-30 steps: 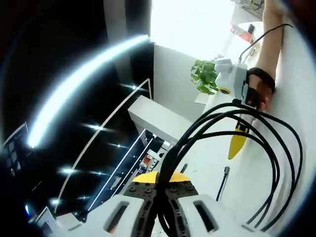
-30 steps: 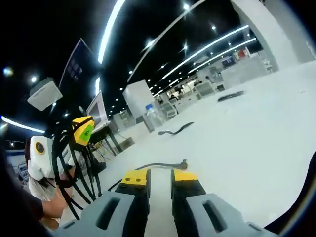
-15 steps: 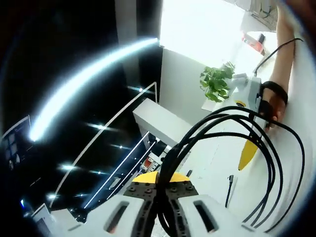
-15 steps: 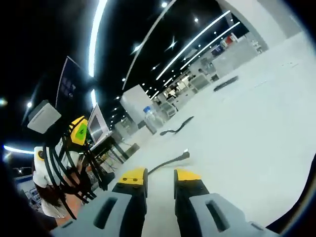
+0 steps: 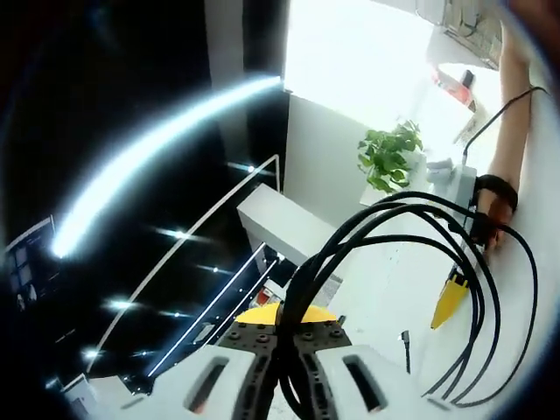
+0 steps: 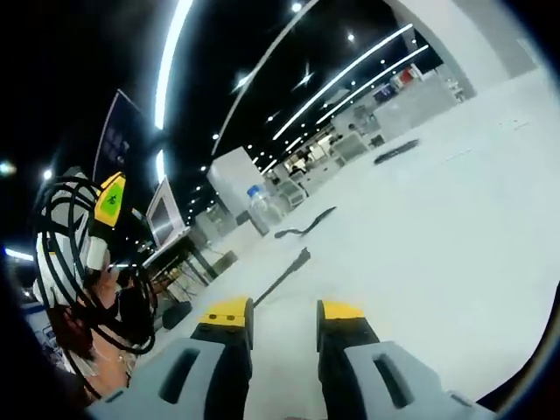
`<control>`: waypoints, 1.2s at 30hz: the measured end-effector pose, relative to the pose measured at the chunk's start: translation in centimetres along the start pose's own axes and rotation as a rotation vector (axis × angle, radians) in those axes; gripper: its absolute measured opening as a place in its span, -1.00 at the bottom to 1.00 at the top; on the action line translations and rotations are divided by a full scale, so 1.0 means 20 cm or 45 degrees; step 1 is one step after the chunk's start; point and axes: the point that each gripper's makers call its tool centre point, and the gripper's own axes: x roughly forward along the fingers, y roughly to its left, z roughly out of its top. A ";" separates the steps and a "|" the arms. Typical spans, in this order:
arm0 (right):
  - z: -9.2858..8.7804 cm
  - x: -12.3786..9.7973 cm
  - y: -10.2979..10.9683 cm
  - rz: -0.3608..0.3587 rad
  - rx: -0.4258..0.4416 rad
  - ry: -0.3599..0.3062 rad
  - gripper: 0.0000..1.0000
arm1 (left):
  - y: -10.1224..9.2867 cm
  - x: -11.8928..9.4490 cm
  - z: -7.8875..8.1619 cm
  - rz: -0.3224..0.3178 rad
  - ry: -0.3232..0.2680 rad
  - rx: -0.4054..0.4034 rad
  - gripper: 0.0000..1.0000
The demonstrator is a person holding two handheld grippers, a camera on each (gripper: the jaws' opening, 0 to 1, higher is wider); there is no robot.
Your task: Coil the Type-C to USB data cable on the desktop and secure it with Velcro straps.
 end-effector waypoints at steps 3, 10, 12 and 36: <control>0.01 0.00 -0.01 -0.014 -0.004 -0.015 -0.44 | -0.01 0.00 0.03 -0.005 -0.017 0.001 -0.92; 0.02 0.02 -0.04 -0.048 -0.047 -0.027 -0.44 | -0.08 -0.01 0.14 -0.049 -0.073 0.009 -0.92; 0.03 0.02 -0.05 -0.057 -0.046 -0.034 -0.45 | -0.10 -0.01 0.17 -0.063 -0.090 0.013 -0.92; 0.10 -0.03 0.00 0.056 0.083 -0.112 -0.90 | -0.34 0.04 -0.06 -0.265 0.039 -0.176 -0.92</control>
